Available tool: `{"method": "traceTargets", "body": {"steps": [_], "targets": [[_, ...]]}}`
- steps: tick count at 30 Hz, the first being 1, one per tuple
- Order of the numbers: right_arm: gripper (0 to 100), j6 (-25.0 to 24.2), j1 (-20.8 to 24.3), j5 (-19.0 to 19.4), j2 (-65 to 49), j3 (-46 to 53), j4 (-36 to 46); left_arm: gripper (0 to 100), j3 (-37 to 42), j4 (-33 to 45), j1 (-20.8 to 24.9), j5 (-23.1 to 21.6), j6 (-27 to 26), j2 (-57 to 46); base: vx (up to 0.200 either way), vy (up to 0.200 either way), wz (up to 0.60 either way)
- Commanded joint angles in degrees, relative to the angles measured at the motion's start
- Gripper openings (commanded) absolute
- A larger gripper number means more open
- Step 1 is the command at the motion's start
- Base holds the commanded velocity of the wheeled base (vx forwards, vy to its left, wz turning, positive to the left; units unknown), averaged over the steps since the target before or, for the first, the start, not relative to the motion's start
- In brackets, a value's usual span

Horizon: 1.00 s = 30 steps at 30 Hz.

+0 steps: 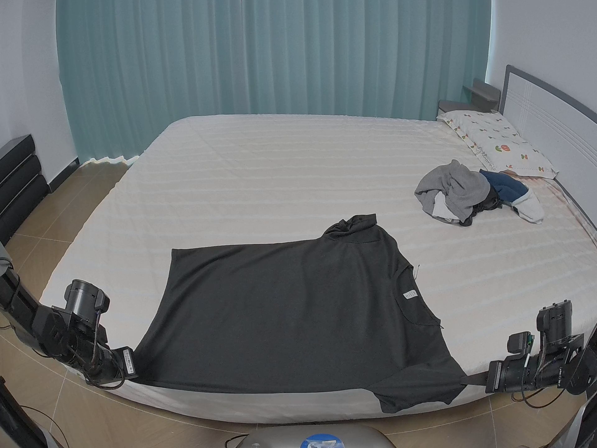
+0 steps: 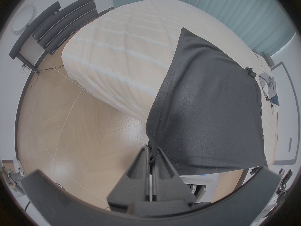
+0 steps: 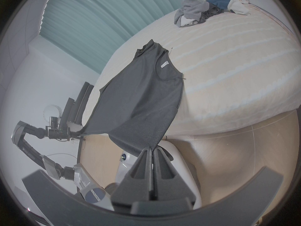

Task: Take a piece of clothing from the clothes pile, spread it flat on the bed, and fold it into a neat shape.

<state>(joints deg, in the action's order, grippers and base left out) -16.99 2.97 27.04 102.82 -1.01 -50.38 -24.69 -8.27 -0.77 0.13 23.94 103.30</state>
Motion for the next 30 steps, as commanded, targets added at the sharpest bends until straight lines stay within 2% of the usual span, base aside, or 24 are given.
{"method": "traceTargets", "body": {"steps": [1, 9, 13, 15, 16, 17, 18, 19, 30], "targets": [[0, 0.56, 0.1, -0.14, -1.13, 1.01, 1.34, 0, 0.87, 0.09, -0.02, 0.04, -0.74, -0.91, 0.0, 0.0, 0.0], [0, 1.44, 0.1, -0.5, -2.97, 0.48, 3.1, 0, 1.92, -0.08, -0.02, 1.8, -1.71, -1.0, 0.0, 0.0, 0.0], [0, 0.65, 0.01, -0.32, -2.71, -3.73, 2.92, 0, -1.51, -0.26, -0.2, 1.18, -0.21, -0.82, 0.0, 0.0, 0.0], [0, 0.29, 0.01, -0.41, -2.18, -5.58, 3.1, 0, -3.26, -0.35, -0.55, 1.1, 1.46, -0.47, 0.0, 0.0, 0.0], [0, -0.32, 0.1, -0.41, -1.57, -7.95, 3.54, 0, -5.64, -0.44, -0.64, 1.1, 4.71, -0.12, 0.0, 0.0, 0.0], [0, -0.32, 0.1, -0.41, -1.57, -7.95, 3.54, 0, -5.64, -0.44, -0.64, 1.1, 4.71, -0.12, 0.0, 0.0, 0.0], [0, -1.02, 0.28, -0.41, -0.25, -10.94, 3.71, 0, -8.45, -0.44, -0.73, 0.92, 7.87, 0.14, 0.0, 0.0, 0.0], [0, -1.29, 0.37, -0.5, 0.54, -12.0, 3.71, 0, -9.42, -0.44, -0.73, 0.92, 8.75, 0.41, 0.0, 0.0, 0.0], [0, -1.81, 0.72, -2.17, 9.6, -22.1, 3.63, 0, -17.33, -0.44, -0.55, -1.36, 14.29, 7.61, 0.0, 0.0, 0.0]]}}
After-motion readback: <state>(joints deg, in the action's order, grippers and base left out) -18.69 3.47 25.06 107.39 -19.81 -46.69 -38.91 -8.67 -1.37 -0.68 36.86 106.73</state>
